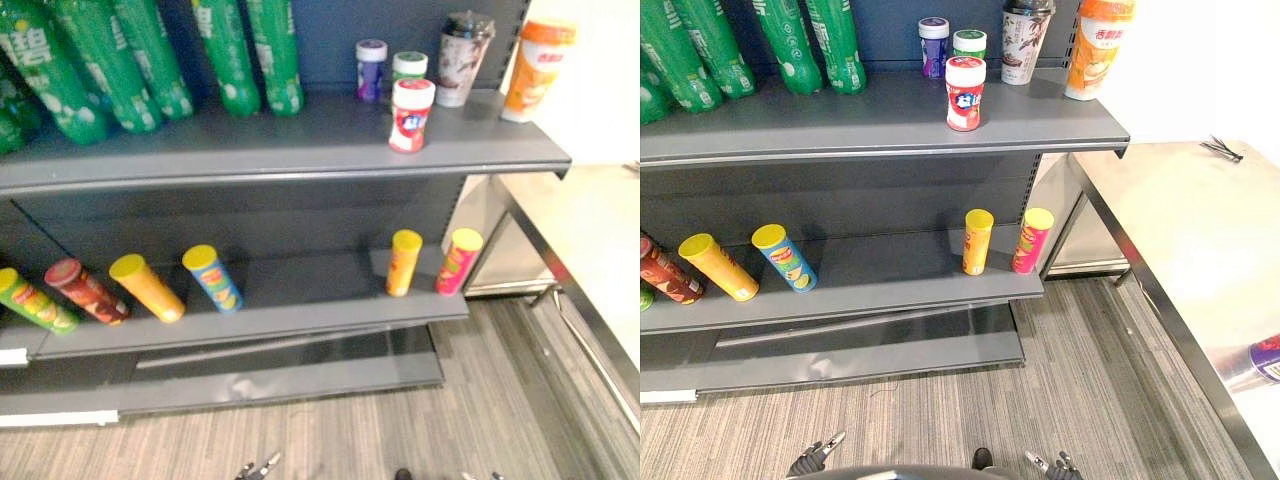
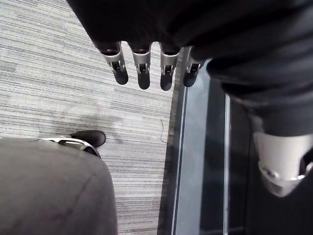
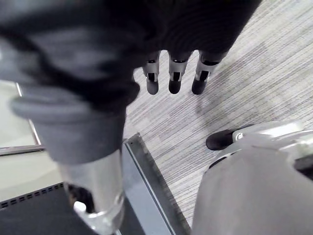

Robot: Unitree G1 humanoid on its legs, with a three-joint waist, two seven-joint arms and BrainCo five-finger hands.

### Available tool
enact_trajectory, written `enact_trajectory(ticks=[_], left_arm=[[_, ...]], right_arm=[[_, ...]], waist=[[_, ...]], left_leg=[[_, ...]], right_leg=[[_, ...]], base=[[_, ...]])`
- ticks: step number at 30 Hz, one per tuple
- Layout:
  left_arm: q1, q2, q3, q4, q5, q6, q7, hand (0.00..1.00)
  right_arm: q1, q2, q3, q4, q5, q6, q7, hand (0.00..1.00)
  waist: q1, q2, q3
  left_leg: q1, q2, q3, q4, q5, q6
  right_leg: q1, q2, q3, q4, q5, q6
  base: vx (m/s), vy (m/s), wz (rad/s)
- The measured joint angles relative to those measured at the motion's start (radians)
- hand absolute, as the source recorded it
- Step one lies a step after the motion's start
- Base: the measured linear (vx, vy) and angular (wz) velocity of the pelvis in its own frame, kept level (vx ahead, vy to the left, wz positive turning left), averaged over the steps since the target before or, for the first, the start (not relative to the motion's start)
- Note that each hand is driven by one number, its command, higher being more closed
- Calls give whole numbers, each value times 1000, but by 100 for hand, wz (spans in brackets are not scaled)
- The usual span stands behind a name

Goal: Put the gum and the chips on the shelf.

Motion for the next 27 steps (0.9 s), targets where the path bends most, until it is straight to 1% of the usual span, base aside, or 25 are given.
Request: enact_trajectory(ticks=[4,6,10,13,16,17,19,21,22,23,24,25,26,27], left_arm=[[-2,-1,1,-1,-39,-6,0,0],[-6,0,2,-2,-39,-8,0,0],[-4,0,2,-2,-39,-11,-1,0],[-7,3,2,-2,-39,-16,-1,0],[-23,7,1,-4,-42,-21,-1,0],[-25,7,0,-10,-65,-21,-1,0],[-31,8,1,-12,-79,-21,-2,0],[-45,7,6,-13,-79,-22,-6,0],[-44,6,14,-16,-79,-22,-10,0],[-42,6,19,-19,-79,-22,-11,0],[-42,2,20,-21,-79,-22,-11,0],[-49,-4,22,-24,-79,-23,-10,0],[-55,-4,27,-25,-79,-23,-10,0],[-61,-6,33,-31,-79,-23,-10,0]], right_arm=[[-24,4,-56,34,0,0,-13,0],[-29,5,-88,34,0,0,-14,0],[-44,5,-124,37,1,-1,-17,0],[-70,5,-135,64,1,-2,-19,0],[-98,4,-170,70,7,-2,-22,0],[-111,2,-178,70,9,-6,-29,0],[-119,4,-201,69,11,-11,-34,0],[-119,5,-214,59,26,-20,-37,0],[-119,7,-214,39,45,-21,-37,0],[-119,11,-214,17,48,-23,-38,0],[-118,14,-215,7,49,-22,-39,0],[-118,27,-214,-13,50,-23,-39,0],[-118,37,-214,-14,54,-22,-40,0],[-117,42,-214,-8,58,-21,-42,0]], waist=[[-3,1,26],[-5,0,48],[-9,2,55],[-22,2,72],[-23,10,99],[-23,14,112],[-22,15,126],[-21,16,138],[-18,17,142],[-16,18,143],[-14,20,145],[-7,28,152],[0,26,163],[1,30,170]], left_leg=[[1,0,0,1,-2,-3],[-2,3,-2,33,-20,-1],[-26,9,5,81,-51,-2],[-55,13,8,124,-63,6],[-109,31,19,243,-123,18],[-128,42,33,292,-150,23],[-147,54,52,349,-182,29],[-165,75,92,411,-221,40],[-182,97,136,453,-251,45],[-197,120,184,486,-274,54],[-202,132,218,494,-282,63],[-208,156,277,502,-290,69],[-196,179,334,502,-291,70],[-188,194,367,501,-290,71]], right_leg=[[-11,-2,0,35,-16,0],[-13,-6,1,57,-29,0],[-37,-9,12,94,-50,0],[-66,-14,19,140,-63,-2],[-110,-18,38,213,-90,4],[-127,-17,50,243,-98,7],[-142,-14,70,264,-101,10],[-164,-4,109,276,-94,20],[-185,10,152,274,-85,34],[-204,19,186,253,-72,60],[-213,15,171,239,-75,54],[-235,-4,106,237,-73,38],[-242,-37,-8,267,-85,20],[-241,-55,-69,293,-94,6]], base=[[-3,-1,1],[-12,-2,2],[-4,3,-8],[4,5,-2],[-13,21,-15],[-34,47,-30],[-48,63,-37],[-82,88,-61],[-153,135,-114],[-164,148,-128],[-176,200,-149],[-119,171,-152],[-90,196,-153],[-6,138,-151]])
